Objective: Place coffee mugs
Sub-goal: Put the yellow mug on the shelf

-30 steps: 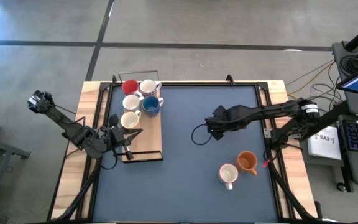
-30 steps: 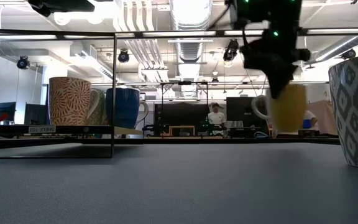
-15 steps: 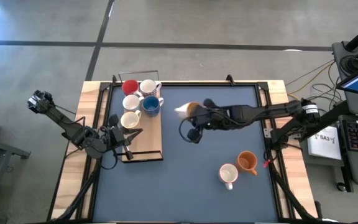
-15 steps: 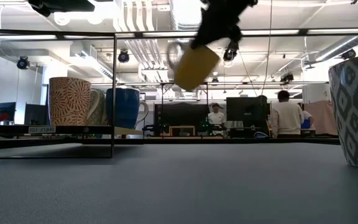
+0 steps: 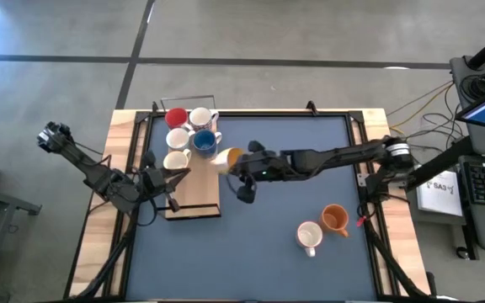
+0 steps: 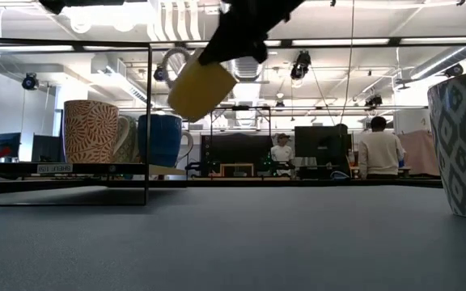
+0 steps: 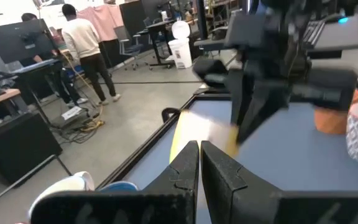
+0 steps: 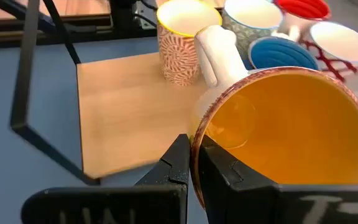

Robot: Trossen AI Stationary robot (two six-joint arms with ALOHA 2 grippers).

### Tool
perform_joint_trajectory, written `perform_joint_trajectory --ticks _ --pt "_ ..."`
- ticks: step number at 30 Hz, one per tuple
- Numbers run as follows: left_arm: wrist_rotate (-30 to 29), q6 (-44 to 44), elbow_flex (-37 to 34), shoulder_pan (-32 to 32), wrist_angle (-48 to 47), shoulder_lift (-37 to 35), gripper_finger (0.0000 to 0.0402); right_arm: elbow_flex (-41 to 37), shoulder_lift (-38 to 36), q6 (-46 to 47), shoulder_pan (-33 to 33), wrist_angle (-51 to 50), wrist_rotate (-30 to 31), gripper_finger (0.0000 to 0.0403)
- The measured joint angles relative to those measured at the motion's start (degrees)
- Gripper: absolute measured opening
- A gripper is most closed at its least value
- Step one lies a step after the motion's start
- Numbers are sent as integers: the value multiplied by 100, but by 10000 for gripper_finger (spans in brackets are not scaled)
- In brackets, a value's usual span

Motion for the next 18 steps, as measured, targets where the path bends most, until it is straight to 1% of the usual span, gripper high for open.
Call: perform_joint_trajectory --ticks 3,8,15,18 --pt "-4 -78 41 -31 5 -5 0 449 422 -260 -10 -95 -2 9" --pt "-4 -156 60 -49 2 -11 0 1251 1085 -500 -10 -644 -8 9" --pt "-6 -156 60 -60 -18 -11 0 2209 1726 -541 -10 -1631 -17 9" --pt "-6 -156 60 -60 -20 -11 0 2564 1936 -573 -12 -1865 -24 9"
